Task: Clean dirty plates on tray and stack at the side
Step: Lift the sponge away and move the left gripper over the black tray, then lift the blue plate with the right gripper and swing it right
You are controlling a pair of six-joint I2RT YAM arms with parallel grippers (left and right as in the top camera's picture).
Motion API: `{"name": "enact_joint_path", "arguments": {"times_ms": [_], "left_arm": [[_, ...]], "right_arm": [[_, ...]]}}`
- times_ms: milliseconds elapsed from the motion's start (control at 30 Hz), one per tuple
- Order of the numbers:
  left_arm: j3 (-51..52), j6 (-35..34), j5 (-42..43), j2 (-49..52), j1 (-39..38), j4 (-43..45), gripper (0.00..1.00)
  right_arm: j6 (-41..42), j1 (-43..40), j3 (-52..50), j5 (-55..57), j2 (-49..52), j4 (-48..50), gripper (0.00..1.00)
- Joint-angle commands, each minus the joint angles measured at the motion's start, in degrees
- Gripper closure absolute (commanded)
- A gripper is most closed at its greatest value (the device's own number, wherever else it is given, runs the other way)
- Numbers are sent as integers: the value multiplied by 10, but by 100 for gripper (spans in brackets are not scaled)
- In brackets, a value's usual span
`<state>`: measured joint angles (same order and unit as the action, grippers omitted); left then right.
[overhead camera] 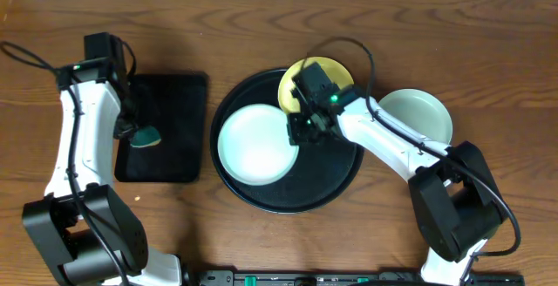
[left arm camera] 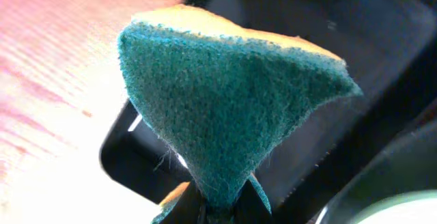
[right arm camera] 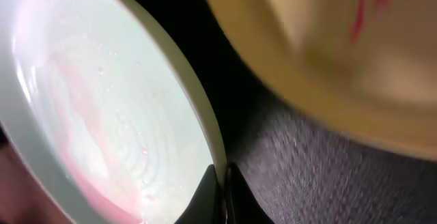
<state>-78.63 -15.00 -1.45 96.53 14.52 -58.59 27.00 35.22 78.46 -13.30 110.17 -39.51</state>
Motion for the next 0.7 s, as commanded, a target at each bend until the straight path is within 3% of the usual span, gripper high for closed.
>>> {"name": "enact_joint_path", "arguments": {"times_ms": [0,133,300,667], "left_arm": [[-12,-19,-3,-12,36,-4,92],[-12,-61,-3,-12,81,-4,93],[-12,-67,19,-12,114,-7,92],[-12,-67,23,-12,118,-7,92]], "right_arm": [[-49,22,69,85,-24,-11,99],[-83,43,115,184,-24,6,99],[-169,69,118,282,-20,146,99],[-268,119,118,279,59,361,99]]}}
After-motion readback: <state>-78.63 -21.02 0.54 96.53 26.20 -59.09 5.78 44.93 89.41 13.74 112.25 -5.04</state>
